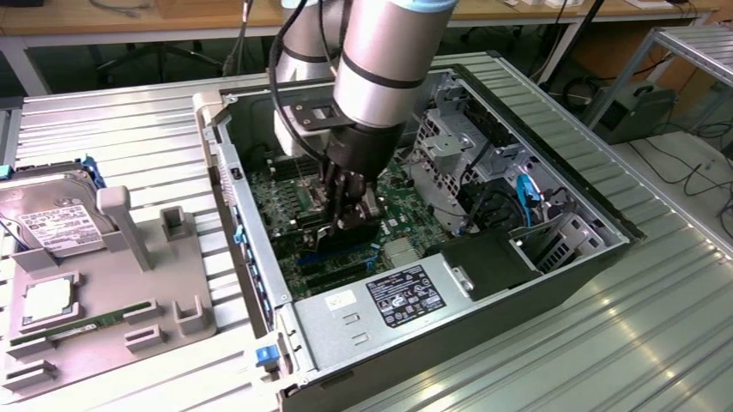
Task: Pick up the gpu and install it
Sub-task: 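Insert the gpu into the slot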
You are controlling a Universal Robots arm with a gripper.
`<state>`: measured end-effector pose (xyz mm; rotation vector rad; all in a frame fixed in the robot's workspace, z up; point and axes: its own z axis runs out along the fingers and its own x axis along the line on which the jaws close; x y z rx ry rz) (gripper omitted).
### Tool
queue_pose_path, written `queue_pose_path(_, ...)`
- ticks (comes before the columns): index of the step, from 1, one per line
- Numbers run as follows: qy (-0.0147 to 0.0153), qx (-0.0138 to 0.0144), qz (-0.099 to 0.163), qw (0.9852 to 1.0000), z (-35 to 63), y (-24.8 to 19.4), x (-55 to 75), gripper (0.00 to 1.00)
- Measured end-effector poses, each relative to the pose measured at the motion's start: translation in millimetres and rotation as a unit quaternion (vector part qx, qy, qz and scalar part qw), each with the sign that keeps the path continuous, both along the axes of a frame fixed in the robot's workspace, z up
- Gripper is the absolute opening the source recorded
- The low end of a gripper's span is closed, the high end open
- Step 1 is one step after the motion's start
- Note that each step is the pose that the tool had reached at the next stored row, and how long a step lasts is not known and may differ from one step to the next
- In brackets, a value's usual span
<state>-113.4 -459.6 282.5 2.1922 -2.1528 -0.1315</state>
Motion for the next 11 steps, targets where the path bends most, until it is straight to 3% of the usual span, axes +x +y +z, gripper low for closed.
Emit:
queue_pose_path(2,0.0000,-0.0009,0.002,1.0000,2.1,0.6,-1.2,0.33)
queue_pose_path(4,-0.0006,-0.0016,0.003,1.0000,2.2,1.6,-2.5,0.20)
queue_pose_path(6,-0.0018,-0.0021,0.004,1.0000,2.3,2.5,-3.8,0.14)
queue_pose_path(11,-0.0100,-0.0023,0.008,0.9999,1.7,6.1,-5.6,0.11)
